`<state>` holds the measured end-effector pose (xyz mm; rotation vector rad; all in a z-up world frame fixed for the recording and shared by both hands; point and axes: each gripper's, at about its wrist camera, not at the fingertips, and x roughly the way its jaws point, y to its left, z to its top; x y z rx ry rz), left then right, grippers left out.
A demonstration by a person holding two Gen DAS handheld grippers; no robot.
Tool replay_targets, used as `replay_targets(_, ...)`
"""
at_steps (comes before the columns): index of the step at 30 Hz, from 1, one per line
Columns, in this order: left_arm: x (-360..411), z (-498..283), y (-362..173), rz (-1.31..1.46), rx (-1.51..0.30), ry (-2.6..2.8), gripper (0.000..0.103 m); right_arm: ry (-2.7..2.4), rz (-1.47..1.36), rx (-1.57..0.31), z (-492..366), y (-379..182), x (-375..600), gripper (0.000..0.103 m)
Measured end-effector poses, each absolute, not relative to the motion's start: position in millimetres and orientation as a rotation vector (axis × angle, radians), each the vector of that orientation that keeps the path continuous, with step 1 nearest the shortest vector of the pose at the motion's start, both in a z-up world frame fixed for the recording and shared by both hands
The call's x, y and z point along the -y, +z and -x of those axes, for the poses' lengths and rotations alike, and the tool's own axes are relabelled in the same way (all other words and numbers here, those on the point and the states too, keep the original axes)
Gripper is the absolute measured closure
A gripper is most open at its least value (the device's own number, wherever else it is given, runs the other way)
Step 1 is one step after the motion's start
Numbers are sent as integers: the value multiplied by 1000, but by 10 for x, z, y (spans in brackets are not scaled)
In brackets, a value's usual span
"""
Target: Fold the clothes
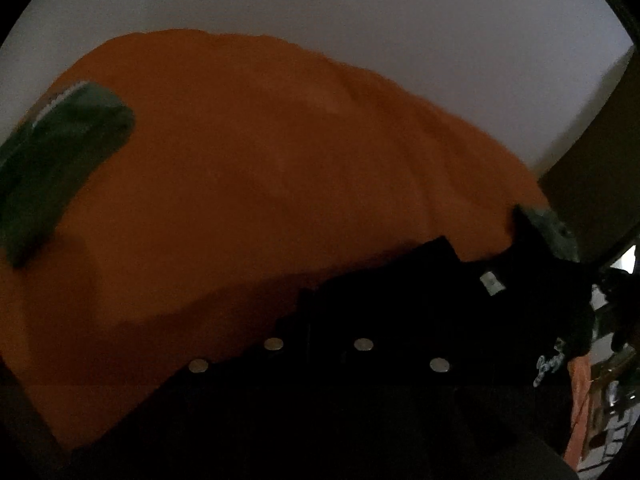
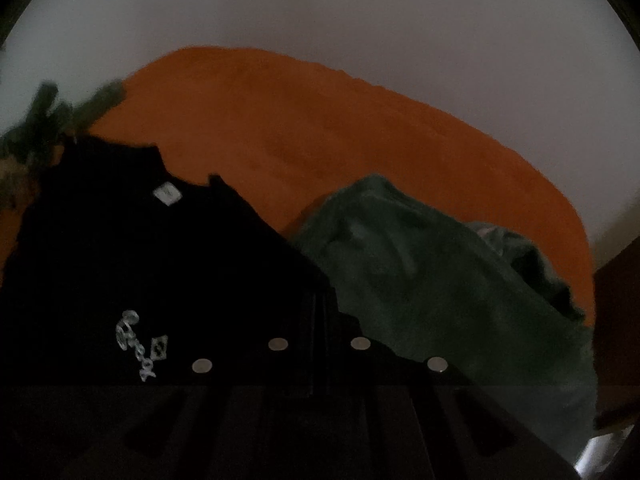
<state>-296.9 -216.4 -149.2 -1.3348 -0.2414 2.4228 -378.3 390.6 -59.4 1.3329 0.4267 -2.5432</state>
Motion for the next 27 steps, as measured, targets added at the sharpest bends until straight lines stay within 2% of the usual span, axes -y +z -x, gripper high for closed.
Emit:
replay_targets(3,2206,2876,-1248,1272,140,2491,97,-2562,-1299,-485,3755,-475,-3803,101)
replay_targets(9,2522,2840,-551,1124,110,2606,97,-2633,-1191,-481,3880,-210,-3496,102)
replay_targets(12,2727,2960,-265,1090,92,2686,97,-2643,-1171,-513,4208,-156,-3264,102)
replay_targets(15,2957,3152,-51,1074,89,2778,97,-2677,-1180,-449,4661,-129,-3082,102)
replay_targets(18,3120,3451,-35,1130,71,2852,97,-2724,-1191,-422,5139,-150,-2852,102)
replay_targets(21,3106,3647,-183,1174,143,2881,97,-2767,-1243,-504,5510,-334,-2598,102)
replay_targets(24,2990,3845,-403,1333,240,2829,95,-2810,-1334,-575,5733,-556,-2396,102)
replay_targets(27,2920,3954,-531,1592,255,2805,93,-2847,-1428,-596,5869,-745,-2251,101)
